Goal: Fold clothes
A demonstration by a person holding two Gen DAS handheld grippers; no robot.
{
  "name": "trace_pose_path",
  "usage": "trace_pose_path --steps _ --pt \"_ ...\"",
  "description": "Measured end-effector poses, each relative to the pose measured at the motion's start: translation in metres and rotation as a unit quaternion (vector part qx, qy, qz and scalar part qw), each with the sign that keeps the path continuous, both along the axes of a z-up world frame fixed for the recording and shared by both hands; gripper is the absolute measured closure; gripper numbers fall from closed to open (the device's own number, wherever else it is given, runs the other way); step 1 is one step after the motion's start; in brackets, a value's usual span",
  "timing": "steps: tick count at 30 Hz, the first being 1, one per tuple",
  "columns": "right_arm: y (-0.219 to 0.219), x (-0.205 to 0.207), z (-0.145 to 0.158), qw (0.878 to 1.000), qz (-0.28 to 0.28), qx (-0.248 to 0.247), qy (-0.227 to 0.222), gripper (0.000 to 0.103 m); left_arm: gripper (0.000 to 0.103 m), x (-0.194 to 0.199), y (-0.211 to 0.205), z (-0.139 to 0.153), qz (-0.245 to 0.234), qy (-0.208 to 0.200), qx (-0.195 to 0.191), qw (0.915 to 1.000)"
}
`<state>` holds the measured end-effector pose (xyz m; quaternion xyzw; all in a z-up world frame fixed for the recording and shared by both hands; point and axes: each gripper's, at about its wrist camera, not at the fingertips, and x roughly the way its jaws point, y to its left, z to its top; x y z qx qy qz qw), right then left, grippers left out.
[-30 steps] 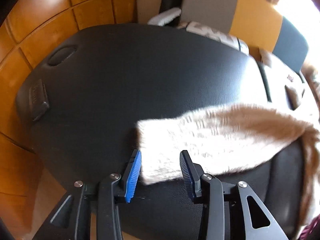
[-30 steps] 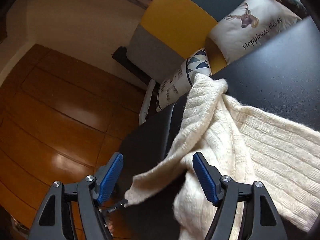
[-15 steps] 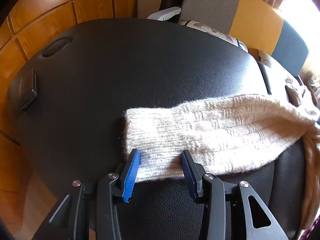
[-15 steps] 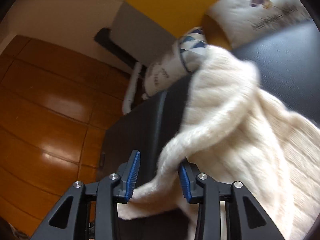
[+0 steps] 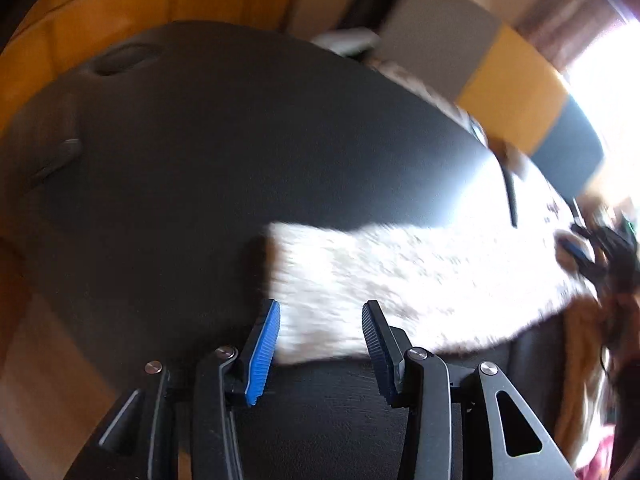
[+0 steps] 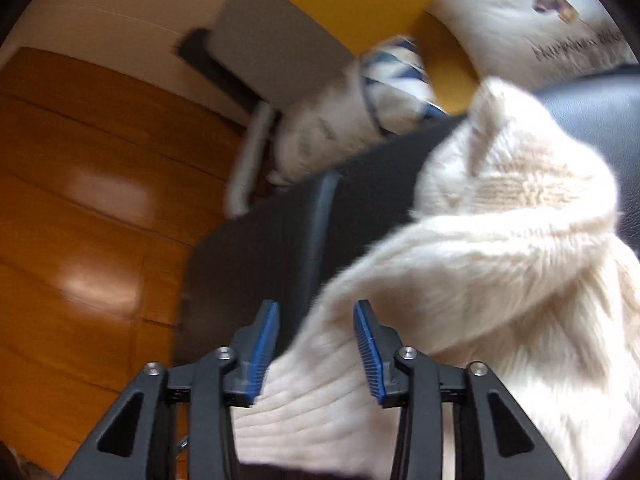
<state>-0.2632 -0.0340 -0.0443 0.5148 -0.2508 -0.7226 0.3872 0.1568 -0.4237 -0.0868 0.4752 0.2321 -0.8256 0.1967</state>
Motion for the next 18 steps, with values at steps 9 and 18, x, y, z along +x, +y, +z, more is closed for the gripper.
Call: trace_pose_path --steps 9,18 --pt "-0.028 0.029 -0.025 0.986 0.039 0.156 0.036 0.057 0.051 0.036 -0.019 0.007 0.038 0.008 -0.008 0.9992" --pt "-0.015 0.039 -0.037 0.99 0.03 0.126 0.049 0.057 0.093 0.024 0.006 0.006 0.017 -0.004 -0.085 0.9962"
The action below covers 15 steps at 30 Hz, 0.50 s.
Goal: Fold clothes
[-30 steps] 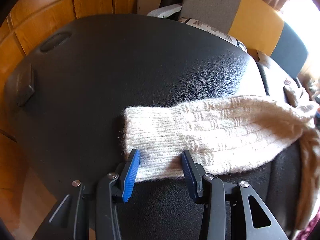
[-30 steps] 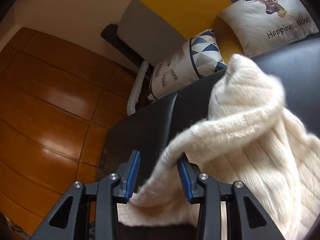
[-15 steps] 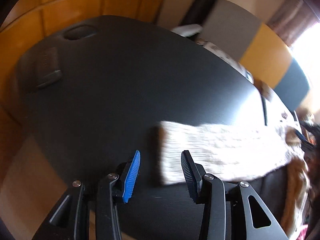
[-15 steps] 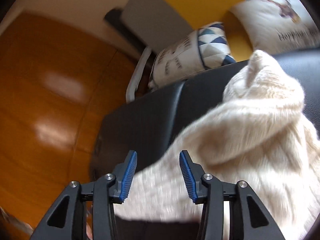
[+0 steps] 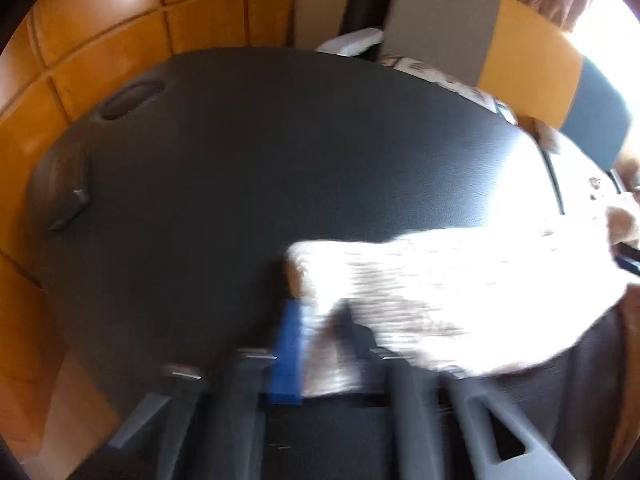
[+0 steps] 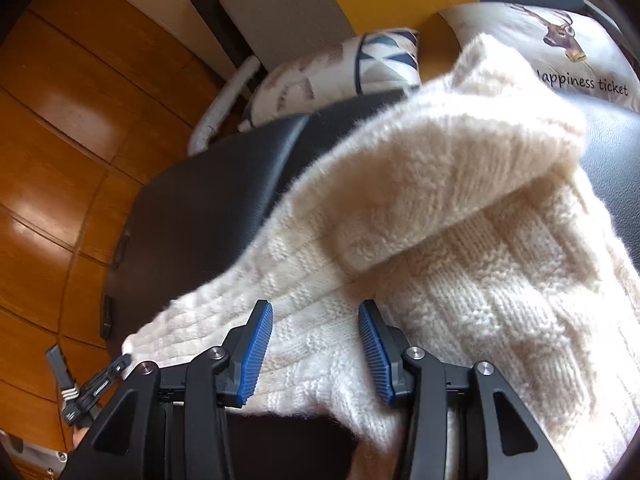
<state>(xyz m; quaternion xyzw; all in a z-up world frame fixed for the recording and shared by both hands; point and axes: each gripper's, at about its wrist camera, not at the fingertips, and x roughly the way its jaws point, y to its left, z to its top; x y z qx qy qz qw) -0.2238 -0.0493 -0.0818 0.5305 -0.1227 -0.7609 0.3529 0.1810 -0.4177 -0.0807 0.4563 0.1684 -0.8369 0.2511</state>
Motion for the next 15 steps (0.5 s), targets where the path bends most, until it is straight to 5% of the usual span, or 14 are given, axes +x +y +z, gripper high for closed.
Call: trace_pose_path --steps 2,7,15 --pt "0.022 0.009 0.01 0.999 -0.011 -0.045 0.008 0.057 0.093 0.002 -0.009 0.008 0.017 0.008 -0.012 0.9998" --pt "0.087 0.034 0.019 0.993 -0.045 -0.111 0.007 0.057 0.095 0.012 -0.012 0.024 0.02 0.041 0.033 0.9984" --pt "0.198 0.102 0.009 0.984 -0.091 -0.149 -0.043 0.055 0.092 0.028 -0.014 0.049 0.019 0.096 0.111 0.989"
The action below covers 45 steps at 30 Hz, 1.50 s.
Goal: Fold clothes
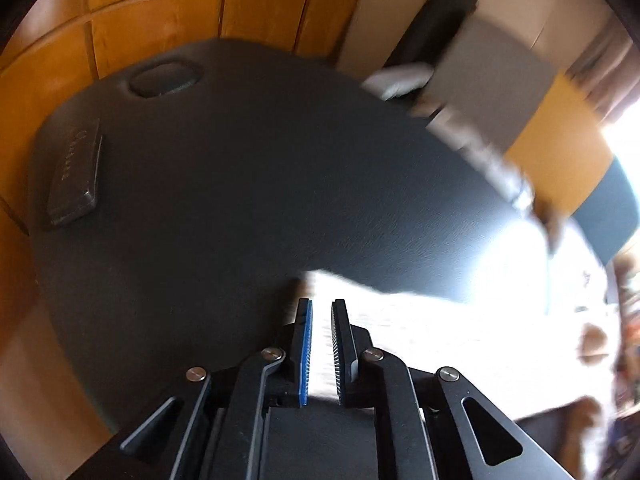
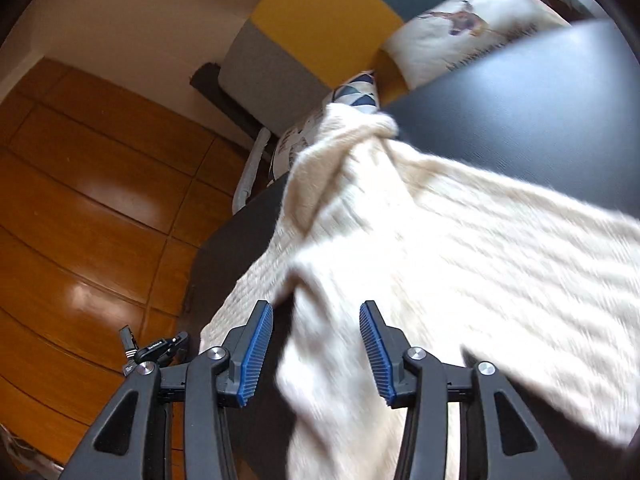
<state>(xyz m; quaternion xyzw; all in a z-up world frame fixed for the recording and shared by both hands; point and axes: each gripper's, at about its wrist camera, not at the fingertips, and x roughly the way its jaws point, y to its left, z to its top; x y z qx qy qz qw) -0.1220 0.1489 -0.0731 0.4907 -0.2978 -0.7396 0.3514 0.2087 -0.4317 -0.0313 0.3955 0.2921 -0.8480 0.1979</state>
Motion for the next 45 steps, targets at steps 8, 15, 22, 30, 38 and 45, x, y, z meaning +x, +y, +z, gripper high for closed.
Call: trace_pose_path --steps 8,15,22,30,38,45 --pt "0.051 0.067 -0.05 0.995 -0.001 -0.059 -0.075 0.055 0.079 -0.033 0.181 -0.011 -0.254 0.035 0.146 0.9555" --pt "0.057 0.092 -0.059 0.995 0.005 -0.069 -0.073 0.055 0.053 -0.105 0.304 -0.014 -0.353 0.034 0.131 0.926" --pt "0.064 0.1 -0.06 0.994 0.006 -0.085 -0.069 0.057 0.09 -0.187 0.334 -0.03 -0.368 -0.003 0.099 0.9246" --pt "0.059 0.098 -0.058 0.996 0.01 -0.065 -0.053 0.057 0.096 -0.167 0.271 -0.008 -0.291 0.093 0.218 0.9268" --pt "0.056 0.101 -0.056 0.998 0.012 -0.038 -0.044 0.057 0.09 -0.154 0.233 -0.072 -0.242 -0.022 0.19 0.9513" --pt "0.045 0.097 -0.045 0.999 0.016 0.003 -0.036 0.057 0.087 -0.149 0.263 -0.069 -0.269 -0.024 0.14 0.9526"
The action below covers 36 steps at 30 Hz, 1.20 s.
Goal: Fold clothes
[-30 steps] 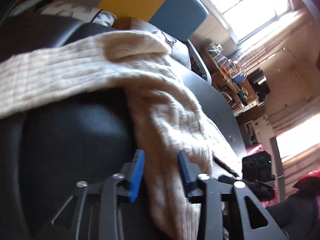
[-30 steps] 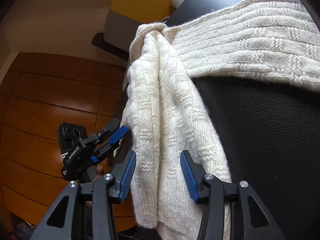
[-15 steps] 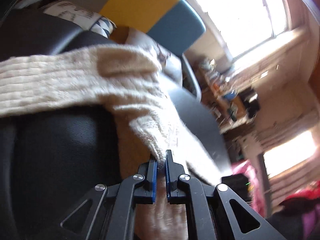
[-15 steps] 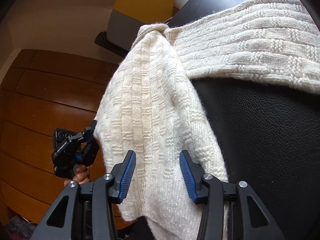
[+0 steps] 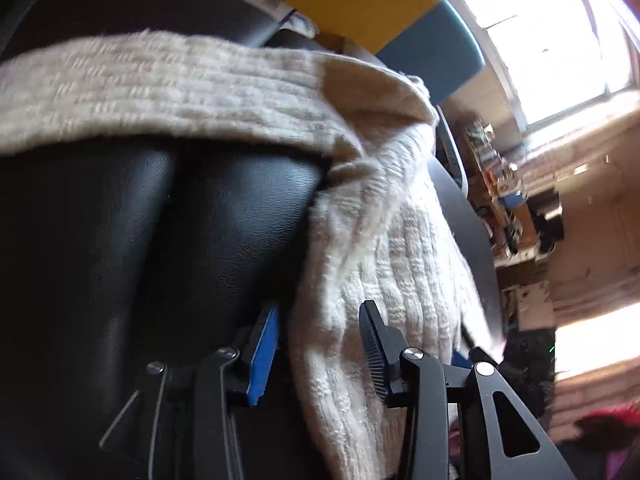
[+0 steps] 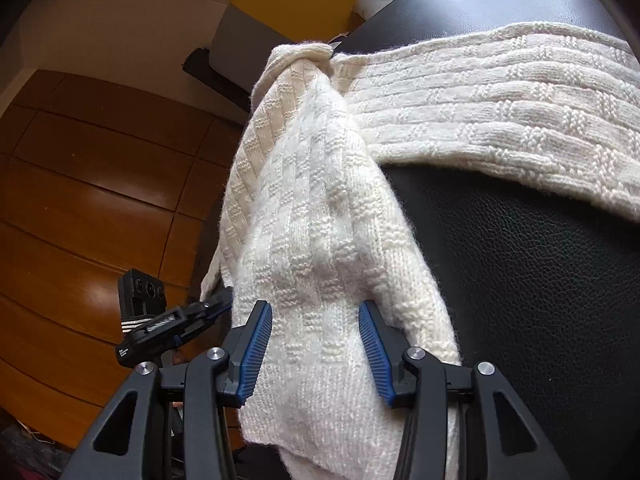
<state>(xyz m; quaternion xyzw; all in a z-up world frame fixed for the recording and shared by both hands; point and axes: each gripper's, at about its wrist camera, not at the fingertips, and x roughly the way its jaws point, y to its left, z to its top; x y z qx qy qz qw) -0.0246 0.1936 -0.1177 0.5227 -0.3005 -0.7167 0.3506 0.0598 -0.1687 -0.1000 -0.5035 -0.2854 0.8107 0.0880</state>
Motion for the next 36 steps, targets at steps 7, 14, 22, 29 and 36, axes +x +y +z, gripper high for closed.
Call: trace_pose_path --steps 7,14,22,29,36 --pt "0.045 -0.036 0.064 0.975 -0.082 0.167 0.118 0.057 0.098 -0.005 -0.015 0.013 0.021 0.018 -0.006 0.9996" --pt "0.049 -0.091 0.026 0.946 -0.066 0.308 0.077 0.057 0.098 -0.014 -0.007 0.004 0.014 0.005 -0.048 0.9987" --pt "0.057 -0.094 0.01 0.919 -0.065 0.378 0.091 0.06 0.103 -0.021 -0.01 -0.001 0.009 -0.009 -0.089 0.9959" --pt "0.047 -0.108 0.02 0.928 -0.039 0.354 0.113 0.06 0.103 -0.038 -0.047 0.027 0.038 0.024 -0.089 0.995" --pt "-0.009 -0.147 0.045 0.935 0.025 0.309 0.175 0.06 0.063 -0.141 -0.014 0.074 -0.022 0.103 -0.201 0.974"
